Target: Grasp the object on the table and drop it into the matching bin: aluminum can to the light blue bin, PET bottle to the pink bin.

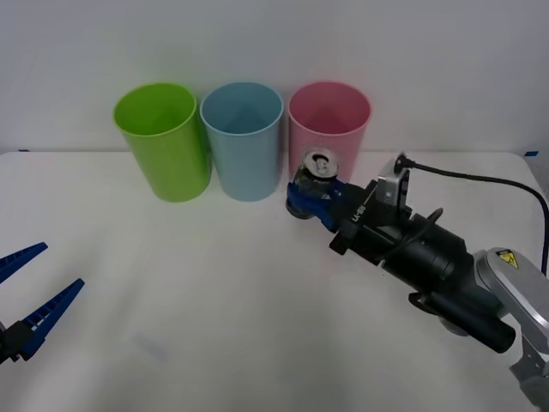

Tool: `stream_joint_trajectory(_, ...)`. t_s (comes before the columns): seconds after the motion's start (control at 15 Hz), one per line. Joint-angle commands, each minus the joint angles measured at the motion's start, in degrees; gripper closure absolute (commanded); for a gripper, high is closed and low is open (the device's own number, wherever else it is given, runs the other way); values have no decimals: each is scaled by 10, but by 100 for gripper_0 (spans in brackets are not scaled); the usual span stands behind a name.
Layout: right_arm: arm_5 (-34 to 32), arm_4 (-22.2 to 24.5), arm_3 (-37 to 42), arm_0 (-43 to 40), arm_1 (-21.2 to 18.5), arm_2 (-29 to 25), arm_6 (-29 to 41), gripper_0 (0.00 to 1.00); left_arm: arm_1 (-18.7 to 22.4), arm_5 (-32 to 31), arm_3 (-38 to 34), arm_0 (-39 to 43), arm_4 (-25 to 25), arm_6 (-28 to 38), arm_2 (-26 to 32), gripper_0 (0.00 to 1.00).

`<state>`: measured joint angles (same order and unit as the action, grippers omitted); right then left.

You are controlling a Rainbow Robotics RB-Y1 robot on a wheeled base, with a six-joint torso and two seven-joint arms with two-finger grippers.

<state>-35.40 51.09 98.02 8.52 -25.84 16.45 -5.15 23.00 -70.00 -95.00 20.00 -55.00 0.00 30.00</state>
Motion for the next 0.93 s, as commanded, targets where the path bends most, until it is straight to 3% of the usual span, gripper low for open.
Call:
stream_joint_trajectory(0.07, 9, 2, 9, 25, 0, -9, 44, 100, 0, 0, 0, 0, 0, 0, 0, 0)
stream_joint_trajectory(0.33, 58, 27, 9, 69, 3, -12, 97, 100, 0, 0, 0, 0, 0, 0, 0, 0)
stream_joint_trajectory(0.53, 98, 74, -8, 106, 25, -11, 146, 100, 0, 0, 0, 0, 0, 0, 0, 0)
stream_joint_trajectory(0.93, 127, 111, -182, 253, 104, -18, 145, 100, 0, 0, 0, 0, 0, 0, 0, 0)
